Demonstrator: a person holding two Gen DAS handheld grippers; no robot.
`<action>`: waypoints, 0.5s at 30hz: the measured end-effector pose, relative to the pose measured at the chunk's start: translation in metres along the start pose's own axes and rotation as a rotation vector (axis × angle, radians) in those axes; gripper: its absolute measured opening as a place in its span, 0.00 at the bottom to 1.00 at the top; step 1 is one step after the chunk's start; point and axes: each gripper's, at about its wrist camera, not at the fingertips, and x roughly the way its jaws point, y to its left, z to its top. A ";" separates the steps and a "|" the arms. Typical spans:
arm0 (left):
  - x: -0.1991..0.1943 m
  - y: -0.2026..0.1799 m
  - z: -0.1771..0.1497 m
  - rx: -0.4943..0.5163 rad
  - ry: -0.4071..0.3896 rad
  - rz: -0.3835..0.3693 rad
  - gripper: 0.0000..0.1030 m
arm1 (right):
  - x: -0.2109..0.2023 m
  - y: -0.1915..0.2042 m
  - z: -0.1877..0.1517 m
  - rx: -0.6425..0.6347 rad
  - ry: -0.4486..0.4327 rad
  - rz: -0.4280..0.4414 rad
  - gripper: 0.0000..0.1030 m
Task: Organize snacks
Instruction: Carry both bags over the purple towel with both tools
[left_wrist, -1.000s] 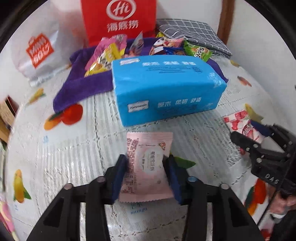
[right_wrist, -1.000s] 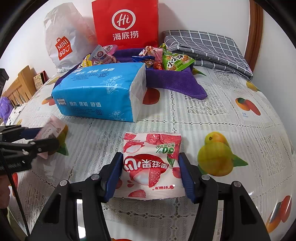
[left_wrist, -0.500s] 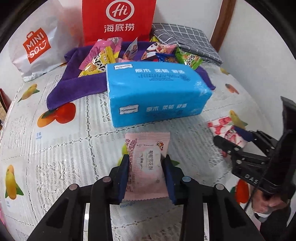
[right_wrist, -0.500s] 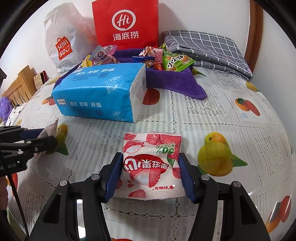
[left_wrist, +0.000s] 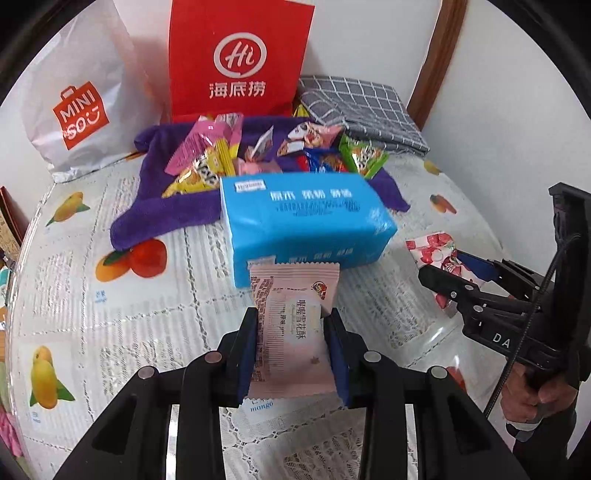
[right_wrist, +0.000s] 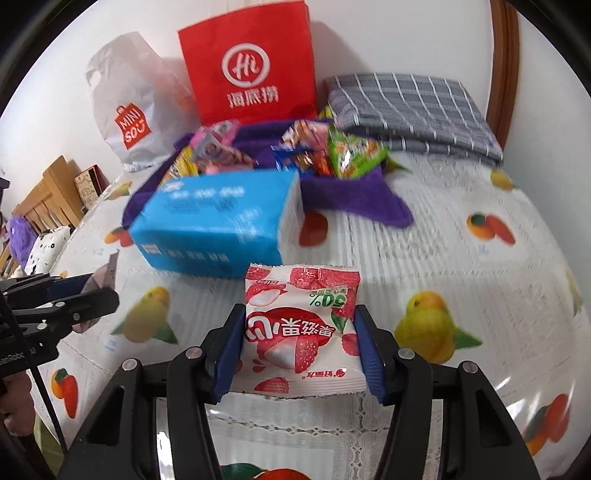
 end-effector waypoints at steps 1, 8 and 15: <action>-0.003 0.000 0.003 0.002 -0.004 0.001 0.33 | -0.005 0.003 0.005 -0.004 -0.010 -0.002 0.55; -0.024 0.007 0.031 -0.006 -0.049 0.007 0.33 | -0.026 0.009 0.038 -0.002 -0.059 -0.005 0.55; -0.034 0.018 0.060 -0.021 -0.081 0.029 0.33 | -0.036 0.008 0.073 0.019 -0.097 0.010 0.55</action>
